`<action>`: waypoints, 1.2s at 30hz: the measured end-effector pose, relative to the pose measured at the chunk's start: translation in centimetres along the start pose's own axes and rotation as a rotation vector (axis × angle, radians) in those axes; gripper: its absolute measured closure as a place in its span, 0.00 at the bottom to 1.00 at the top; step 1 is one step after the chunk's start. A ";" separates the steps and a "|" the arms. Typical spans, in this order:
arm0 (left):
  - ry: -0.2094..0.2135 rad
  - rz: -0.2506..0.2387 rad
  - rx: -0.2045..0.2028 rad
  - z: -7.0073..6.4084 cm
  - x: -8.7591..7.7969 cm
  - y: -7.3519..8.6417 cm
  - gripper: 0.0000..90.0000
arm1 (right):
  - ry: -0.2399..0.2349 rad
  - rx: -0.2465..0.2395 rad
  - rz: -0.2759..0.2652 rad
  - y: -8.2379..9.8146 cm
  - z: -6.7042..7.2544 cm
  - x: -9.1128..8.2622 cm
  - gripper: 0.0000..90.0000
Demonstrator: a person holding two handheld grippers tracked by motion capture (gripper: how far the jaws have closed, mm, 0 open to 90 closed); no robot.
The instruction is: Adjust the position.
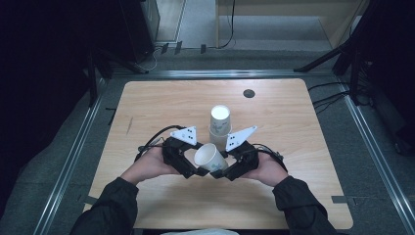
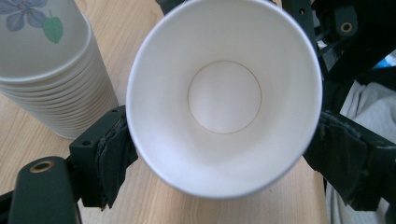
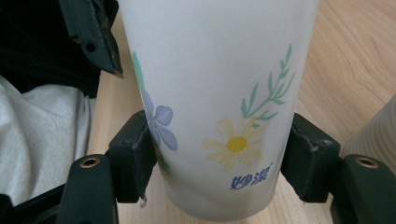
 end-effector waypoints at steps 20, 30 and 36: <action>0.033 -0.248 -0.085 -0.4 0.0 -1.9 0.21 | -0.034 0.010 -0.090 -1.2 0.5 -0.5 0.37; 0.038 -0.237 -0.075 -0.5 -0.2 -1.9 0.27 | -0.045 0.023 -0.078 -1.1 0.8 -0.3 0.38; 0.039 -0.223 -0.067 -0.6 -0.3 -1.8 0.28 | -0.049 0.013 -0.052 -0.9 1.0 -0.1 0.33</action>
Point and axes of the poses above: each handheld gripper's, and its own axes: x roughly forward along the jaws, y roughly out of its underside, z roughly to its left, the point moved 9 cm from there along x, roughly forward along the jaws, and after that the axes turned 9 degrees about -z, right-handed, at the moved point
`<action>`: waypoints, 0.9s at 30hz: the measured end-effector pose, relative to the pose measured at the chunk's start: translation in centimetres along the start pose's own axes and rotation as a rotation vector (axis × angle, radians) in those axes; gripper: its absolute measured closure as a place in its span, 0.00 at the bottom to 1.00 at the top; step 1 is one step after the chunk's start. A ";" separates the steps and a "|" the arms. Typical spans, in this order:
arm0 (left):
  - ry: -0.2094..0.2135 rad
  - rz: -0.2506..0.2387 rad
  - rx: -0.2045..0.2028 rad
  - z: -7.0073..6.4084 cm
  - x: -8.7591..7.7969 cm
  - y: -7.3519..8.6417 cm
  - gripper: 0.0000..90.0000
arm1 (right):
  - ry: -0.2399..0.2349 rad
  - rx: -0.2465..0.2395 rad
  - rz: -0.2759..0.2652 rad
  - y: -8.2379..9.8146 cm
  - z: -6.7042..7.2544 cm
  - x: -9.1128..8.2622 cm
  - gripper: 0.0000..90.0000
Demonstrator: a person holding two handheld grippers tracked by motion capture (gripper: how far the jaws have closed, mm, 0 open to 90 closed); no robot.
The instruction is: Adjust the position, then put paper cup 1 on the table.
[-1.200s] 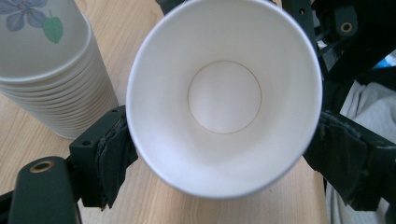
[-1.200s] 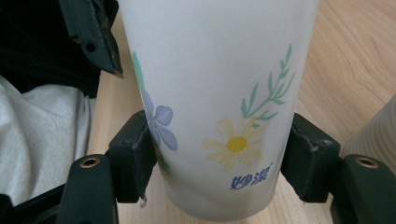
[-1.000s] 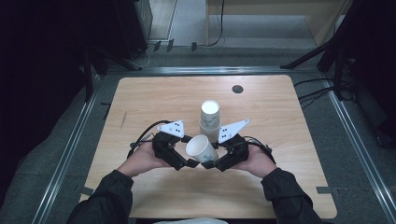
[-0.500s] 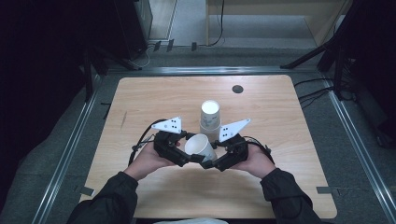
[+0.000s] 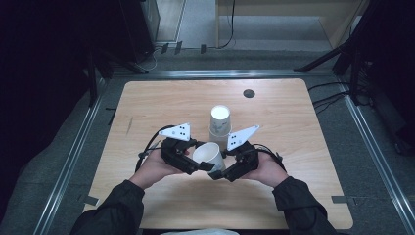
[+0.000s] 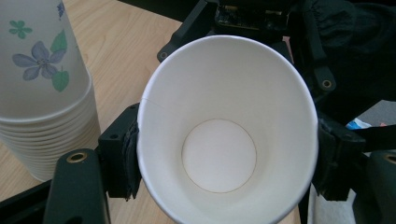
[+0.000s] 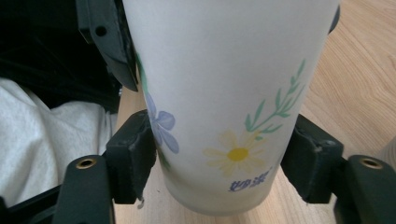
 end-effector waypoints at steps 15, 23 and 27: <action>-0.054 0.036 0.031 0.7 -1.4 0.1 0.28 | 0.109 -0.038 0.087 2.1 -0.8 0.1 0.26; -0.103 0.045 0.028 2.0 -2.9 0.2 0.28 | 0.146 -0.049 0.134 3.1 -1.3 0.0 0.24; -0.110 0.047 0.011 2.7 -3.7 0.5 0.28 | 0.175 -0.023 0.089 2.4 -1.7 -0.5 0.24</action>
Point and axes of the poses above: each handheld gripper's, and its own axes: x roughly forward along the jaws, y roughly out of its underside, z roughly to its left, the point moved 9 cm from there along x, roughly forward along the jaws, and after that the axes turned 9 degrees about -z, right-handed, at the moved point
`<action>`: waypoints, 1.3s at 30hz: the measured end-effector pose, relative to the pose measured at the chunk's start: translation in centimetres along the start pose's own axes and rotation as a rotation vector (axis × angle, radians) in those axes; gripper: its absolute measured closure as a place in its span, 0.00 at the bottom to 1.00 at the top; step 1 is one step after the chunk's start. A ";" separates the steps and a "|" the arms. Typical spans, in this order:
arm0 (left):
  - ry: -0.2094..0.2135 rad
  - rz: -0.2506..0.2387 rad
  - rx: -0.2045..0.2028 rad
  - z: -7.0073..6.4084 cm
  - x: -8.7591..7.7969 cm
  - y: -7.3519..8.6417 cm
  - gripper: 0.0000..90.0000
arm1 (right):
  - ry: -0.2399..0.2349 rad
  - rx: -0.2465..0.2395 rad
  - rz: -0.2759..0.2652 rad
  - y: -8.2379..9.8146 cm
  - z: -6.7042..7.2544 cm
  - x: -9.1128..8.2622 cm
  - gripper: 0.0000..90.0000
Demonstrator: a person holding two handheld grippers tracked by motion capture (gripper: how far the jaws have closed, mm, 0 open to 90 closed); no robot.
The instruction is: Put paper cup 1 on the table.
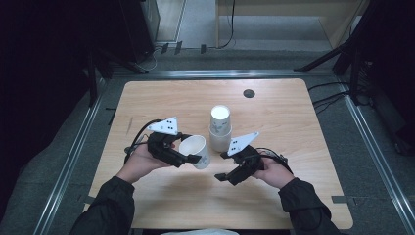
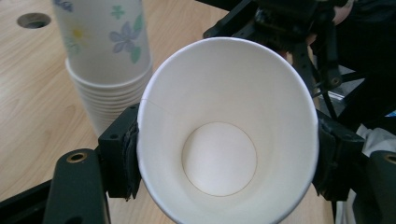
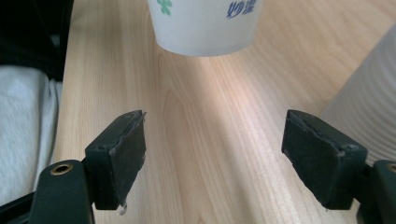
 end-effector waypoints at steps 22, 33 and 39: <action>-0.134 0.034 -0.059 5.6 -3.1 2.1 0.28 | 0.069 0.019 -0.022 0.5 -1.8 -2.2 0.27; -0.177 0.017 -0.071 7.5 -4.4 2.6 0.28 | 0.127 0.048 -0.016 1.3 -3.0 -3.1 0.27; -0.222 0.041 -0.076 9.2 -5.2 3.3 0.28 | 0.157 0.071 0.002 2.0 -3.6 -3.3 0.27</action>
Point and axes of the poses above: each handheld gripper's, and its own axes: x roughly forward along the jaws, y roughly out of its underside, z roughly to its left, the point moved 9 cm from there along x, roughly forward along the jaws, and after that the axes turned 9 degrees about -z, right-handed, at the moved point
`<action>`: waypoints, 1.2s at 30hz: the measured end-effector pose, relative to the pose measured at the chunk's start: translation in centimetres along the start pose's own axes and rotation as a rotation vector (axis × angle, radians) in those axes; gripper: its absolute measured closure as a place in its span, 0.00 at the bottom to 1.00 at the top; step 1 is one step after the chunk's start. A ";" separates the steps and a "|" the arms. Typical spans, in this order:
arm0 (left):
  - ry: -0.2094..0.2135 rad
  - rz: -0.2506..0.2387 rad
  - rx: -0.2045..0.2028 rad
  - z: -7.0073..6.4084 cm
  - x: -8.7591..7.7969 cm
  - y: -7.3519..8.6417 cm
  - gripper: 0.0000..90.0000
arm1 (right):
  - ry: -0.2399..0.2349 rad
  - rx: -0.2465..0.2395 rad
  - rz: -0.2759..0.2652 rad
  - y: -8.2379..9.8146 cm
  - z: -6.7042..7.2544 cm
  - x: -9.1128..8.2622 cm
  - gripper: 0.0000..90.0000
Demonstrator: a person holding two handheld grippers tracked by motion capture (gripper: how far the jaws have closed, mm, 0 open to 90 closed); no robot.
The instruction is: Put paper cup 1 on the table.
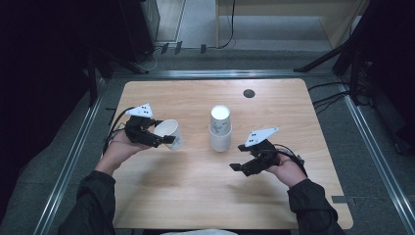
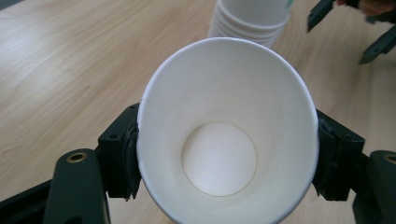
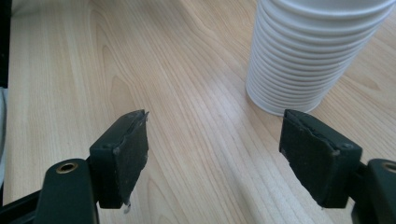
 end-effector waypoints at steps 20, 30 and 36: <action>-0.154 0.009 -0.083 6.0 -1.1 3.0 0.28 | -0.018 0.009 0.029 0.8 -0.3 0.6 0.27; -0.265 0.064 -0.106 8.5 -1.6 4.9 0.27 | -0.023 0.004 0.036 0.8 -0.2 0.8 0.27; -0.301 0.084 -0.089 9.1 -1.8 5.4 0.27 | -0.020 0.000 0.019 0.6 -0.2 0.7 0.27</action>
Point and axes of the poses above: each handheld gripper's, and its own axes: x roughly forward along the jaws, y roughly out of its underside, z roughly to its left, the point moved 9 cm from there along x, roughly forward along the jaws, and after that the axes turned 9 degrees about -z, right-handed, at the moved point
